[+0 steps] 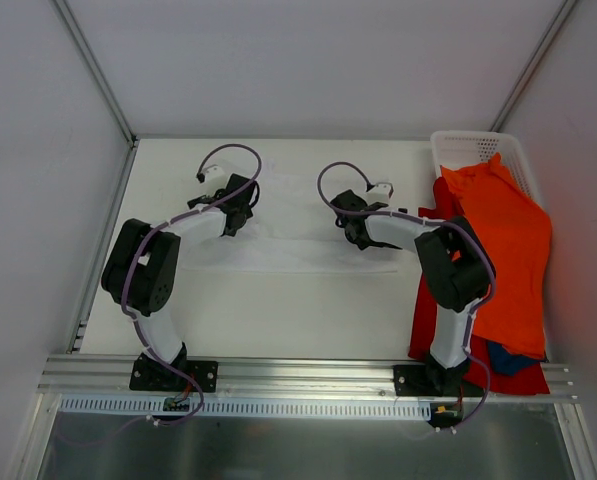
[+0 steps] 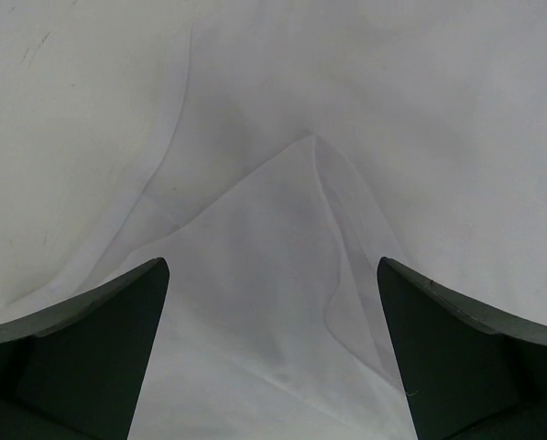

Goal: Fold and stack the t-shirts
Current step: Fold the flattened tshirt in 1/3 of the way, then grap the side of the flattened tshirt furthest away from the robot with both arms

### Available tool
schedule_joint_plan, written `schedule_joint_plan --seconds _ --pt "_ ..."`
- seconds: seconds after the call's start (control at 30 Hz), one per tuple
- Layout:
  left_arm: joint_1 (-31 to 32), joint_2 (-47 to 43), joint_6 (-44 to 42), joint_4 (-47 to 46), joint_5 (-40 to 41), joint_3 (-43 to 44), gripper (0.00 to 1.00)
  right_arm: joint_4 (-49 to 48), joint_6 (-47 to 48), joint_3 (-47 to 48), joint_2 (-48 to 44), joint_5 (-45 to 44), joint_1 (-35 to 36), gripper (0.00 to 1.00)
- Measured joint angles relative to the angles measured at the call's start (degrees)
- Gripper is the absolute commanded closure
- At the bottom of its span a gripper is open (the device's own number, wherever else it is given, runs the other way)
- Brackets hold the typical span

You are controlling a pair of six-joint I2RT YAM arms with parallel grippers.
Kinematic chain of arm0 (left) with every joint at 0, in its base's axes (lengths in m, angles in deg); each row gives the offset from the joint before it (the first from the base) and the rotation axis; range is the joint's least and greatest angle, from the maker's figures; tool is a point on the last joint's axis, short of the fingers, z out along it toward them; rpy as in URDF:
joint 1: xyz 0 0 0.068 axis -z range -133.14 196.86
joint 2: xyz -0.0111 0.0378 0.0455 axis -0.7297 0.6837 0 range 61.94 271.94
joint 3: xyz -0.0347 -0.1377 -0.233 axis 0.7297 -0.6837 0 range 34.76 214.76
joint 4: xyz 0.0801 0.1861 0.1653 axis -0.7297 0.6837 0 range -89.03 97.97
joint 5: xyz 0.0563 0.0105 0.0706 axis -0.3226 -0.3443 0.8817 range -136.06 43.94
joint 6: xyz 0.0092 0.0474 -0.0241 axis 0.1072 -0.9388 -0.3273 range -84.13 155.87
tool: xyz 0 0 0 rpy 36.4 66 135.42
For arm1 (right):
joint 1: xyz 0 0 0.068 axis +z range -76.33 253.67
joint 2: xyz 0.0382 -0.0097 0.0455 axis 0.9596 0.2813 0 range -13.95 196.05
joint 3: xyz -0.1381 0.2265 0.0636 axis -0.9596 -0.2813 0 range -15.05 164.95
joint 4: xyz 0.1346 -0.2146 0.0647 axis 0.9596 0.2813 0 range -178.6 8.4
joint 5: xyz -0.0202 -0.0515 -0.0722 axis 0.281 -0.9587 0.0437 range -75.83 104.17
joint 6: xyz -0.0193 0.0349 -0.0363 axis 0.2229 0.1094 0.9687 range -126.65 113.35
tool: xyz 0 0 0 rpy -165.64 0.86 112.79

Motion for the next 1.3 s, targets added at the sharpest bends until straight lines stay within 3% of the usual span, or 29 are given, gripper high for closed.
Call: schedule_joint_plan --seconds 0.2,0.4,0.6,0.73,1.03,1.3 --pt "0.0 -1.03 -3.08 -0.09 1.33 3.04 0.01 4.79 -1.42 -0.07 -4.35 -2.71 0.42 0.01" --pt "-0.79 -5.57 -9.62 -0.13 0.63 10.51 0.01 10.71 -2.34 -0.07 -18.03 -6.54 2.05 0.01" --pt "-9.22 -5.03 -13.16 -1.88 -12.96 19.96 0.01 12.26 0.04 -2.43 -32.17 -4.0 2.78 0.01" --pt "-15.47 1.75 -12.9 -2.51 -21.84 27.12 0.01 12.55 0.96 -10.16 -42.97 -0.76 3.28 0.0" --pt "-17.27 27.28 -16.33 -1.4 -38.29 49.05 0.01 12.28 0.83 -27.65 -64.3 7.26 4.28 0.01" --pt "-21.46 36.63 -22.6 0.31 -43.69 61.75 0.01 11.28 0.59 -30.77 -69.05 10.67 5.97 0.0"
